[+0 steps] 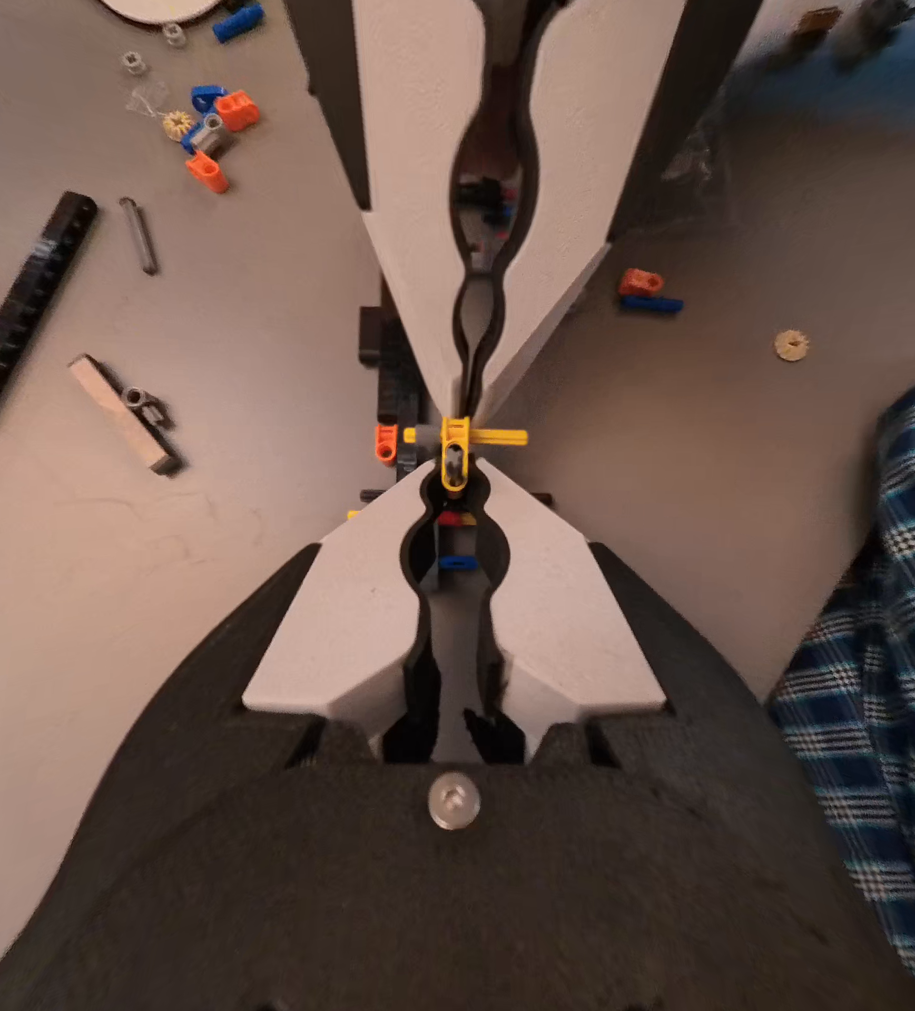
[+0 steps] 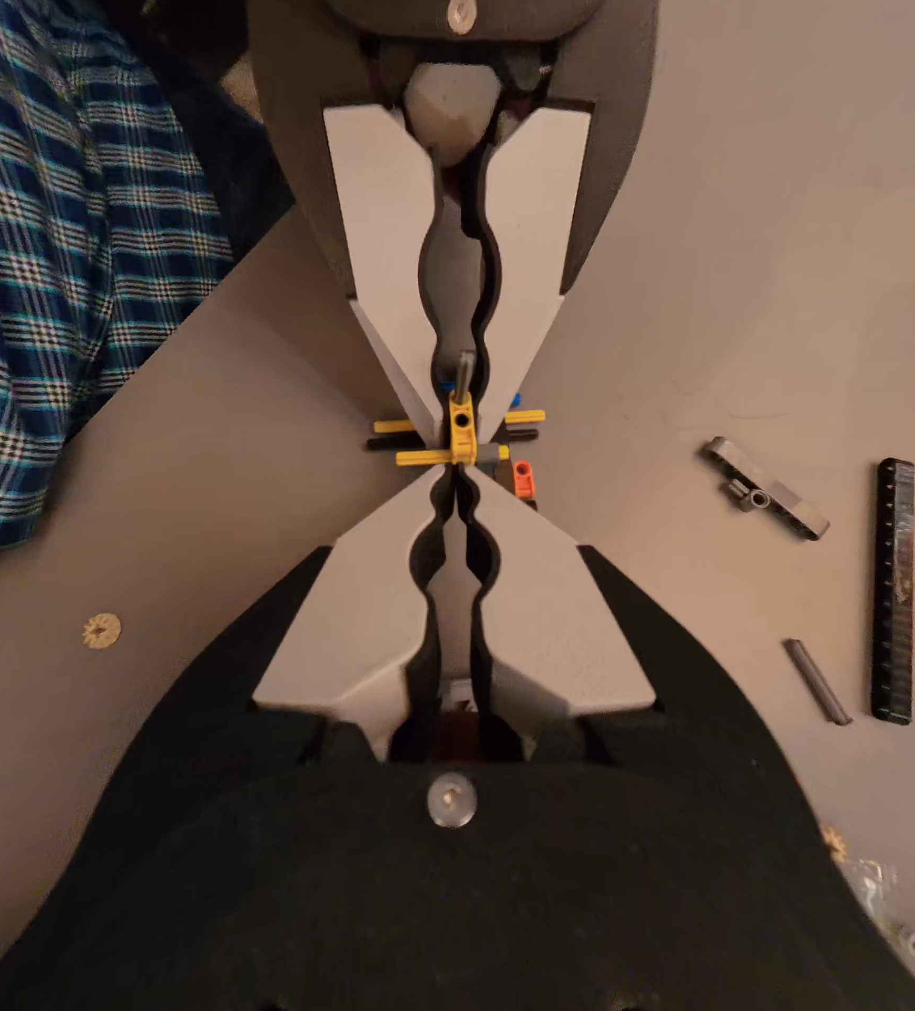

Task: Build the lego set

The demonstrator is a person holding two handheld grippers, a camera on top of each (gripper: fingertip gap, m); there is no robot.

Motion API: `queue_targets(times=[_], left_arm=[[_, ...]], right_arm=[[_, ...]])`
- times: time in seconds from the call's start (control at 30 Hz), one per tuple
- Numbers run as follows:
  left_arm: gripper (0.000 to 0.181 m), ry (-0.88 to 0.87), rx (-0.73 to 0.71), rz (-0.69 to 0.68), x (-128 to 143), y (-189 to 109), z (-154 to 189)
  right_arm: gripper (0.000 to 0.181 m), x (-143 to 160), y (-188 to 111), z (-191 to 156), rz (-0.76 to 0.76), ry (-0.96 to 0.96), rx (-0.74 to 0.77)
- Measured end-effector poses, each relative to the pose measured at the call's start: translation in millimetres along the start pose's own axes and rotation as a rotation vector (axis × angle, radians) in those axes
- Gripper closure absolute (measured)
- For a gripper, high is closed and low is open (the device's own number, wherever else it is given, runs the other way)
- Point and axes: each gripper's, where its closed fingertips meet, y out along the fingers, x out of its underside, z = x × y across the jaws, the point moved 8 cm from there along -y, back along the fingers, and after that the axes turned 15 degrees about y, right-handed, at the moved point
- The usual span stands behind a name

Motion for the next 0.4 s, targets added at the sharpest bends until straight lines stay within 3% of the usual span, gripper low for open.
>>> queue_targets(times=[0.1, 0.27, 0.4], left_arm=[[0.177, -0.017, -0.002, 0.006, 1.2, -0.3, -2.1], [0.177, -0.021, 0.005, 0.01, 1.4, -0.2, -2.4], [0.177, -0.022, 0.011, 0.016, 0.7, 0.5, -1.2]], right_arm=[[0.177, 1.1, 1.9, -1.3, -0.009, 0.012, -0.005], [0.144, 3.6, 0.2, -2.8, -0.018, 0.013, -0.016], [0.142, 1.9, 2.0, -1.6, 0.002, 0.03, -0.018]])
